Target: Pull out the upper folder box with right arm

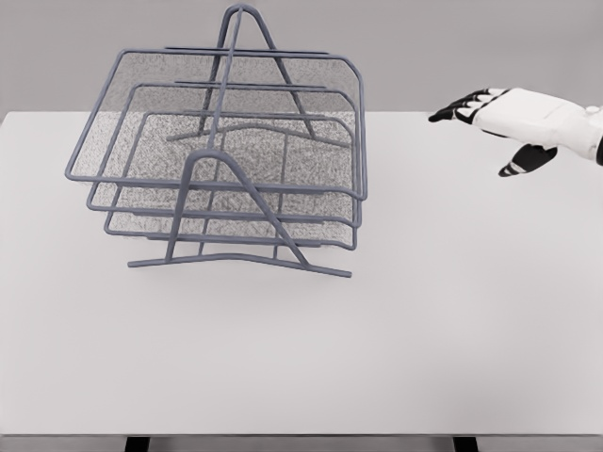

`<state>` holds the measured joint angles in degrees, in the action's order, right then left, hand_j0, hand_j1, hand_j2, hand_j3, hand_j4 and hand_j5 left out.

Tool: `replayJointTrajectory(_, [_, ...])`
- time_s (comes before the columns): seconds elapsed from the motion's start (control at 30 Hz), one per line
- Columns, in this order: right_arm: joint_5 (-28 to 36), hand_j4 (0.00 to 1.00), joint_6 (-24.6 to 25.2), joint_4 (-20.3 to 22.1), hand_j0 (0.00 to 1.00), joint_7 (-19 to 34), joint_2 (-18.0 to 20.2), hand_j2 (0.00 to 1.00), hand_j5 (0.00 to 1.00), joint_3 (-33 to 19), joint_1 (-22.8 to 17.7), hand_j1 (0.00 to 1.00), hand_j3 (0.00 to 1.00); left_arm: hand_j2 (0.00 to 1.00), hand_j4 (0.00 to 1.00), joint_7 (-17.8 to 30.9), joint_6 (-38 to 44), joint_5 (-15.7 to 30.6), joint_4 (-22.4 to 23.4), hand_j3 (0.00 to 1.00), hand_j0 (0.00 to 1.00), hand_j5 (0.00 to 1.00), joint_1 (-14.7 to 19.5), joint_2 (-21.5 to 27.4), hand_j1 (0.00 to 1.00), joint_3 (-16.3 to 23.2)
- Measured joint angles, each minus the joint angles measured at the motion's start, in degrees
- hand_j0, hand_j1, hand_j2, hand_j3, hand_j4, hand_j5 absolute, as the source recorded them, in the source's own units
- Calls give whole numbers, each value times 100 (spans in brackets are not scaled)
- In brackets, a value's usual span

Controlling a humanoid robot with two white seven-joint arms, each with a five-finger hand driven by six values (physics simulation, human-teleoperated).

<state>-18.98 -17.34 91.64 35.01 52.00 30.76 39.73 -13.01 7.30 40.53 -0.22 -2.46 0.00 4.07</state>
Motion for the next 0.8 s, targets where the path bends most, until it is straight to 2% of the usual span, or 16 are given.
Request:
replayJointTrajectory(0.07, [-73, 100, -62, -5, 100, 1, -155, 100, 100, 0, 114, 100, 100, 100, 100, 0, 0, 0, 0, 100, 100, 100, 0, 0, 100, 0])
replayJointTrajectory(0.23, [-140, 100, -263, -89, 100, 2, -1142, 100, 100, -29, 308, 100, 100, 100, 100, 0, 0, 0, -1, 100, 100, 100, 0, 0, 100, 2])
replayJointTrajectory(0.33, [-255, 100, -288, -110, 100, 2, -1589, 100, 100, -445, 237, 100, 100, 100, 100, 0, 0, 0, 0, 100, 100, 100, 0, 0, 100, 2])
replayJointTrajectory(0.43, [-328, 100, -292, -113, 100, 1, -1808, 100, 100, -560, 237, 100, 100, 100, 100, 0, 0, 0, 0, 100, 100, 100, 0, 0, 100, 0])
replayJointTrajectory(0.53, [-360, 100, -272, -144, 100, 2, -1948, 100, 100, -337, 150, 100, 100, 100, 100, 0, 0, 0, 0, 100, 100, 100, 0, 0, 100, 1])
replayJointTrajectory(0.63, [-374, 100, -293, -172, 100, 2, -1979, 100, 100, -243, -17, 100, 100, 100, 100, 0, 0, 0, 0, 100, 100, 100, 0, 0, 100, 2])
replayJointTrajectory(0.8, [-405, 100, -312, -197, 100, 2, -2016, 100, 100, -135, 44, 100, 100, 100, 100, 0, 0, 0, -2, 100, 100, 100, 0, 0, 100, 1])
